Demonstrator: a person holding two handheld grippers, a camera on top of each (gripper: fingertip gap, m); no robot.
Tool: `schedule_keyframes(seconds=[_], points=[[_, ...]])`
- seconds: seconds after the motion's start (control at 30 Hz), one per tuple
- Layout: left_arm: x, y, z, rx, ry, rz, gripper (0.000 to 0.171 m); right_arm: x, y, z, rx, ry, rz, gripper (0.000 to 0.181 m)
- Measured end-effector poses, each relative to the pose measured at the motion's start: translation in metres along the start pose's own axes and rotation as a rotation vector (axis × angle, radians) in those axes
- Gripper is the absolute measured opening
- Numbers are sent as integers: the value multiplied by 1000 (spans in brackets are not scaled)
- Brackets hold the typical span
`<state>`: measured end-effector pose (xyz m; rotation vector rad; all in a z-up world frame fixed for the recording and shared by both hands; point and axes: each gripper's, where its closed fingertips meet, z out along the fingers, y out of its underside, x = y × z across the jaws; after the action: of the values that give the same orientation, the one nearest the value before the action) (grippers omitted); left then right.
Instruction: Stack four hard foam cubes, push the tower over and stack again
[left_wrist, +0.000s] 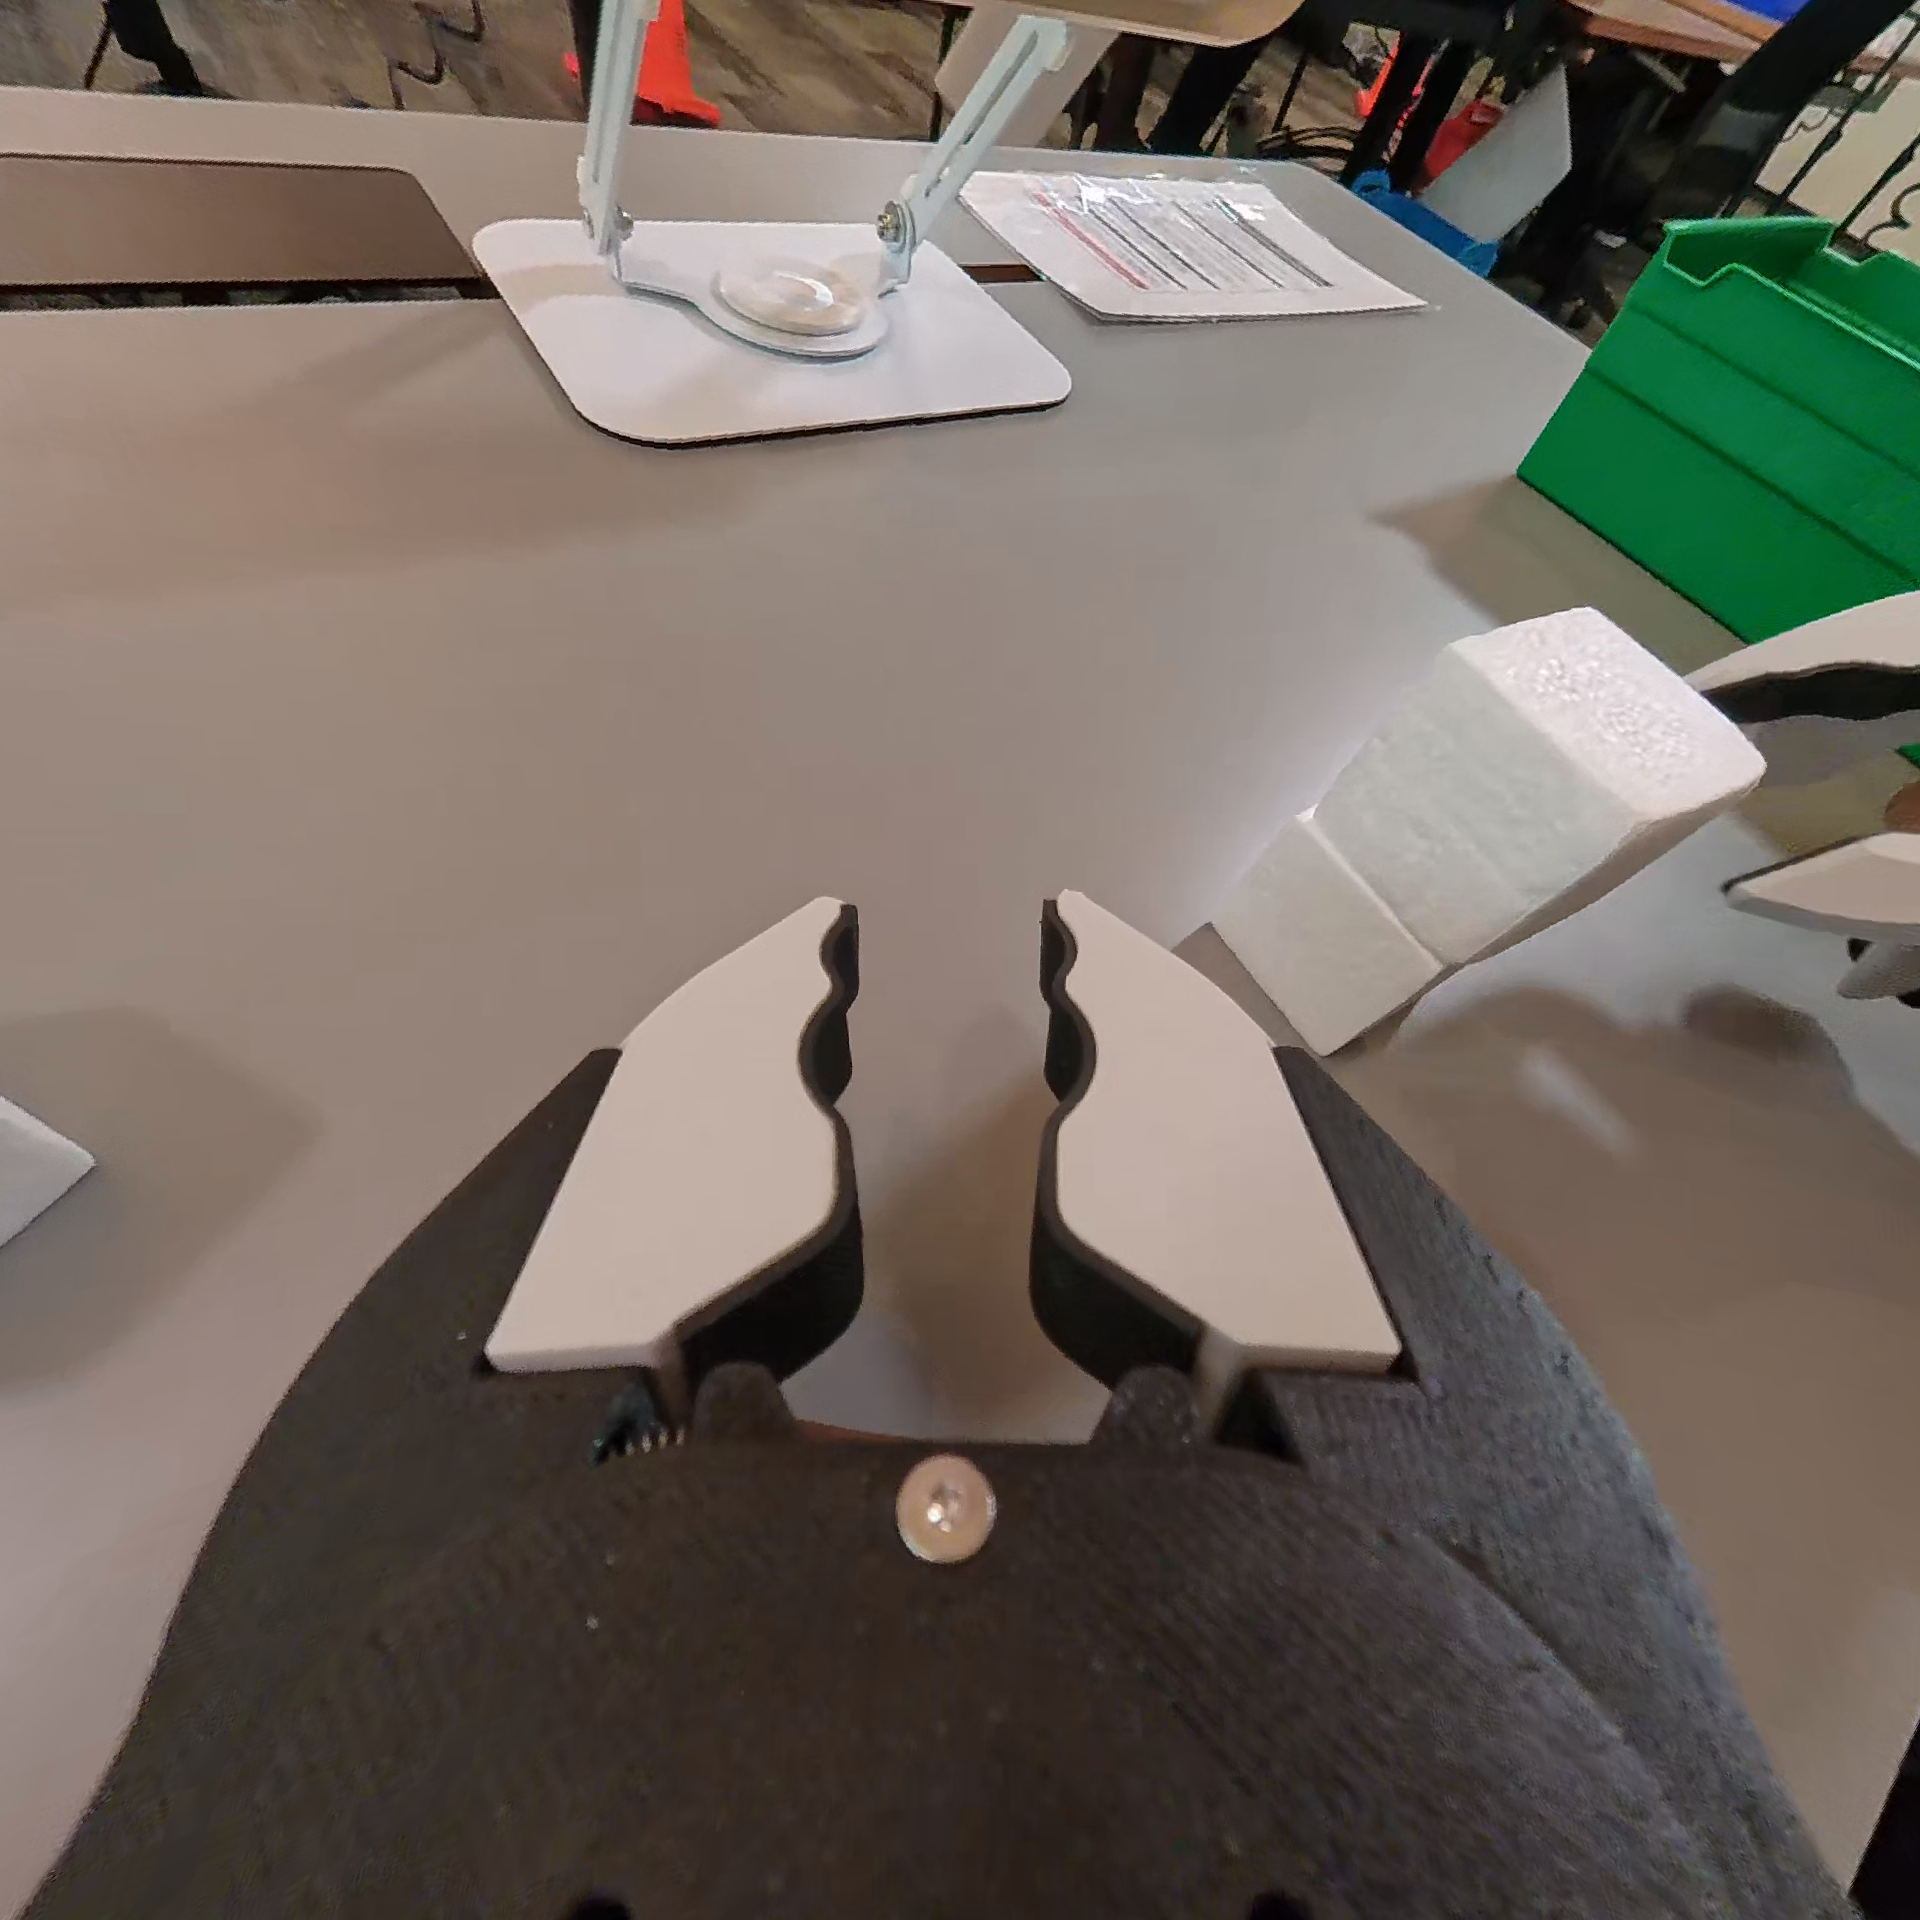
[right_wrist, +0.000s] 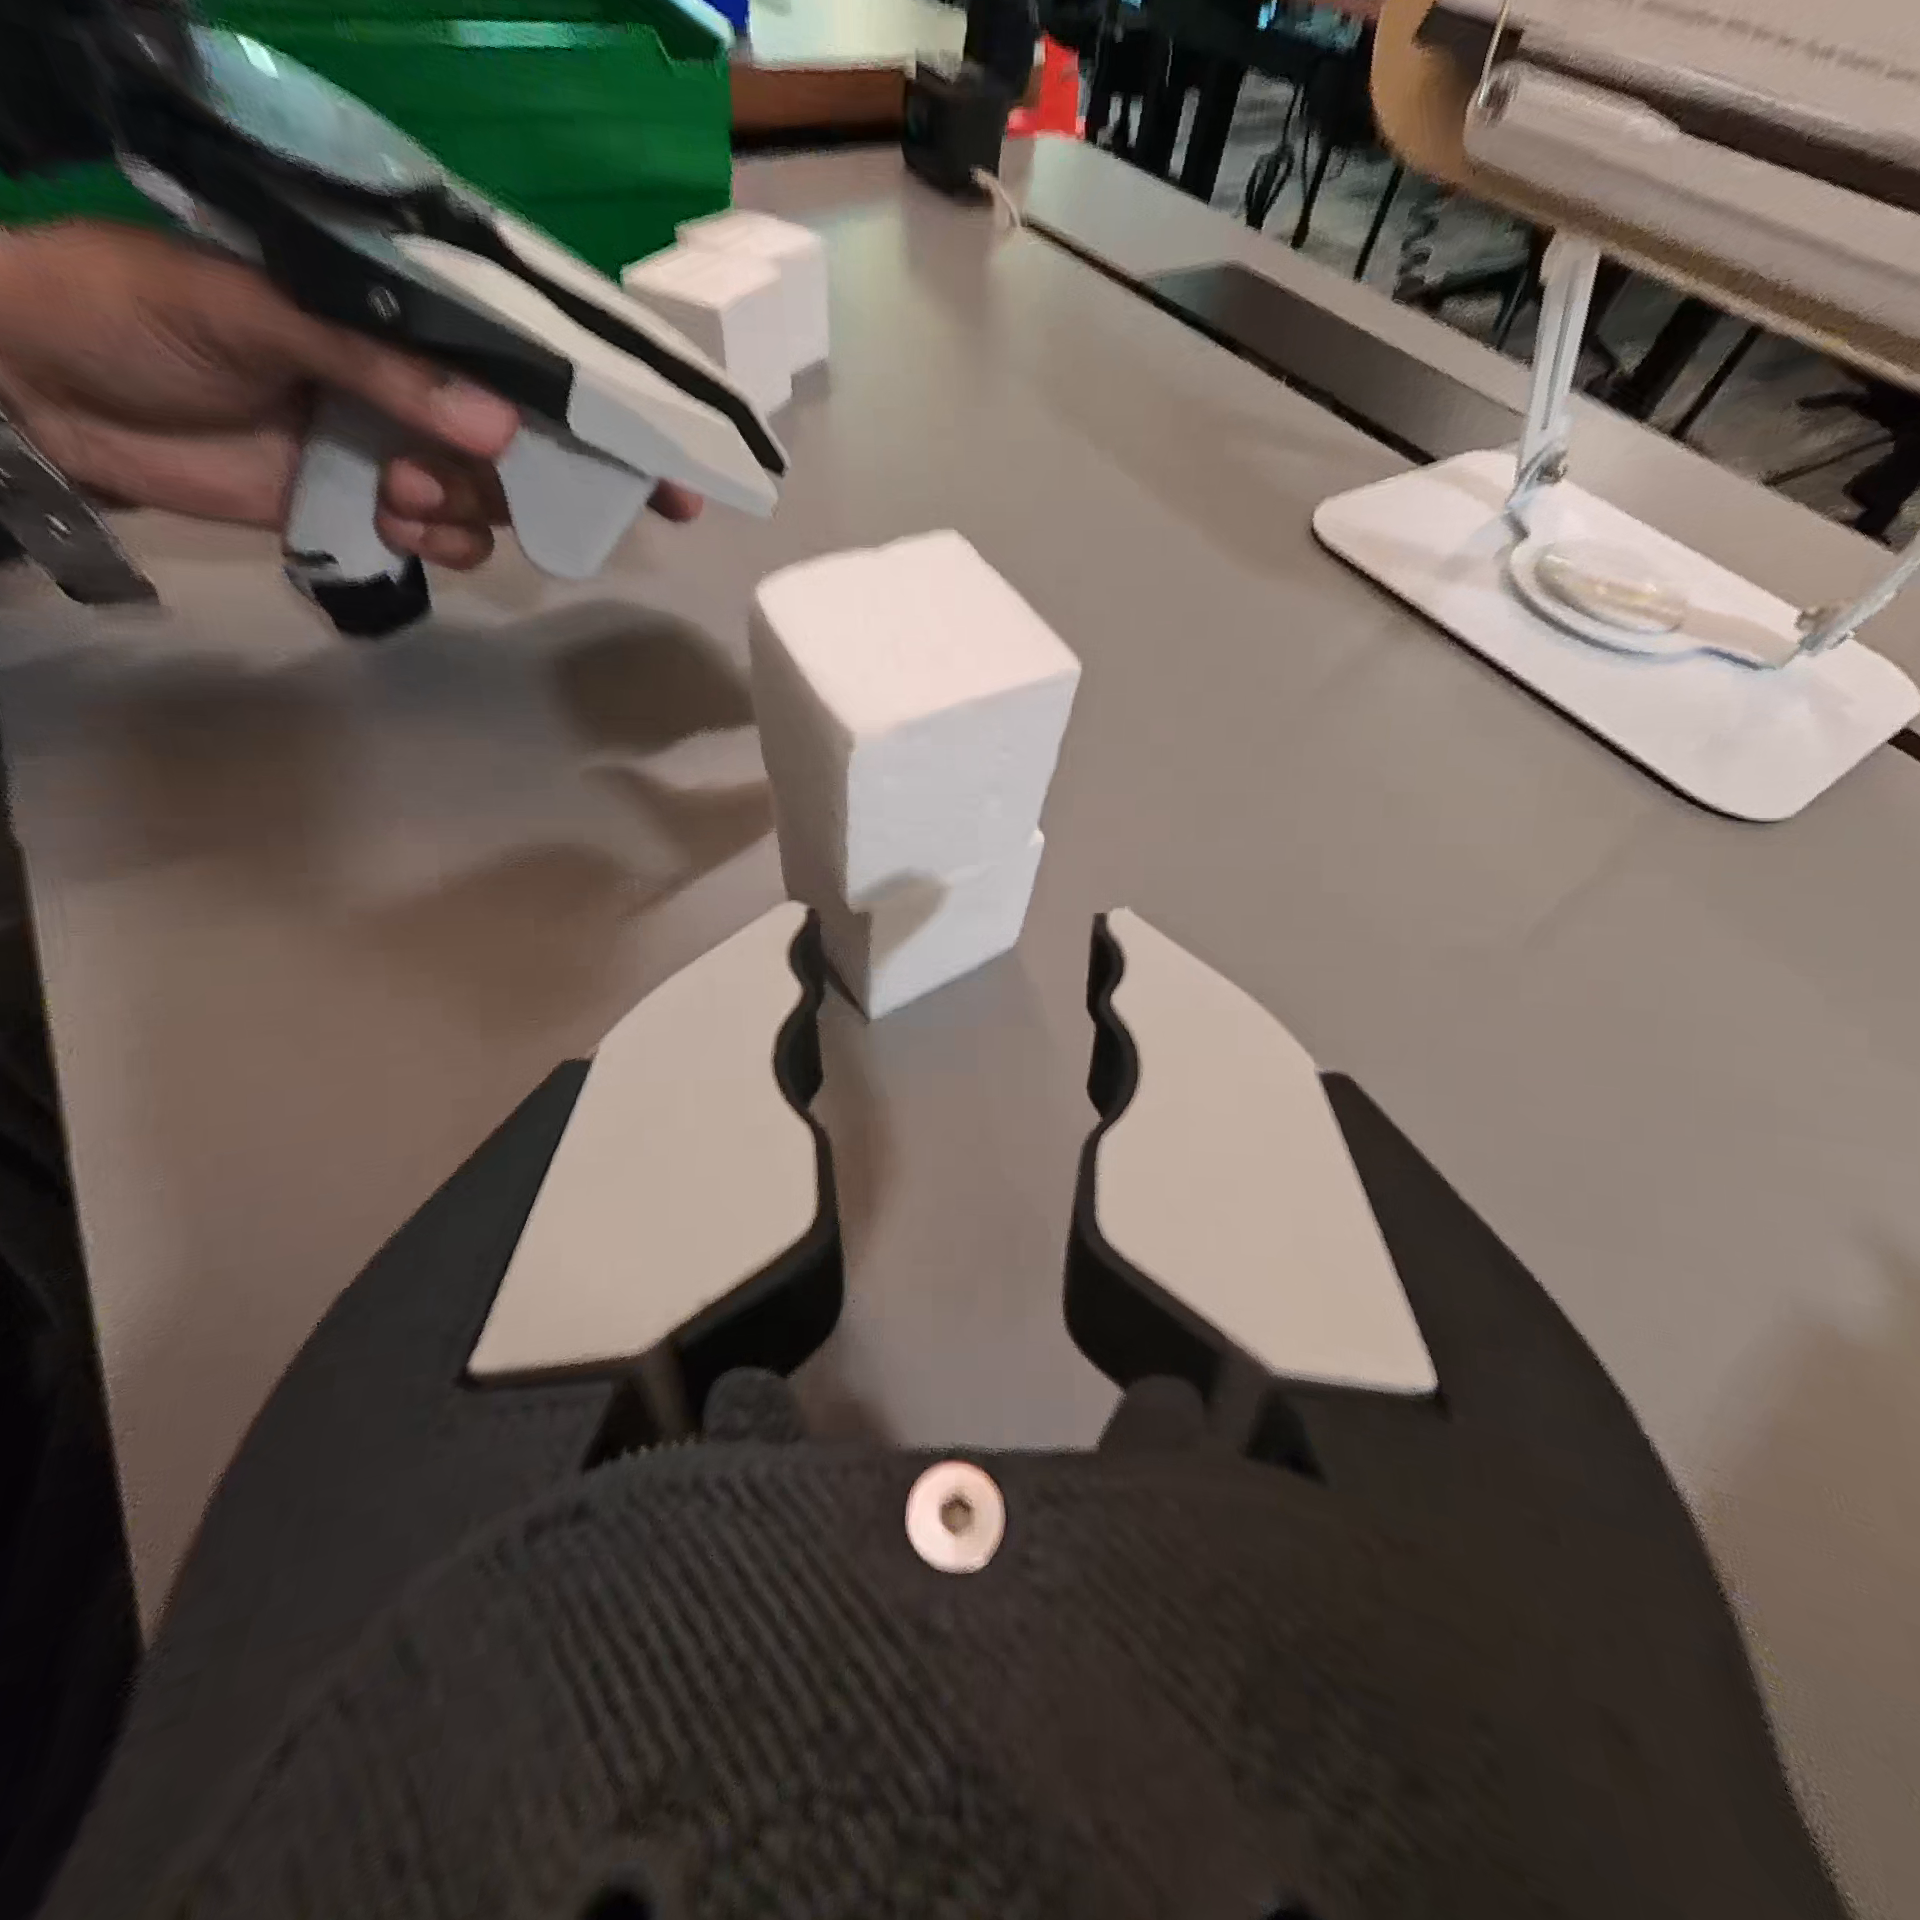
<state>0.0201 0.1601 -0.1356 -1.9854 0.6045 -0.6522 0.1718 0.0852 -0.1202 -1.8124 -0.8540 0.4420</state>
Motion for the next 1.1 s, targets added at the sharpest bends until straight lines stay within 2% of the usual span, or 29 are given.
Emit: schedule_keyframes(seconds=[0.13, 0.23, 0.33, 0.43, 0.57, 0.83, 1.0, 1.1], points=[[-3, 0, -2, 5, 0, -31, 34, -2, -16, -5, 100, -17, 69, 45], [-2, 1, -1, 0, 3, -32, 34, -16, -7, 4, 52, -63, 142, 42], [-1, 3, 0, -11, 0, -16, 34, -18, 1, 13, -22, 7, 77, 45], [0, 4, 0, -16, -1, -5, 34, -14, -3, 16, -14, 53, 60, 43], [1, 6, 2, -25, 0, 1, 34, -18, -5, 22, 4, 2, 94, 40], [2, 7, 2, -31, -1, 6, 34, -17, -4, 28, -14, 13, 36, 39], [1, 9, 2, -41, -7, 12, 34, -14, -5, 28, -29, 42, -27, 26], [1, 10, 3, -45, -9, 16, 34, -15, -5, 29, -30, 33, -24, 25]])
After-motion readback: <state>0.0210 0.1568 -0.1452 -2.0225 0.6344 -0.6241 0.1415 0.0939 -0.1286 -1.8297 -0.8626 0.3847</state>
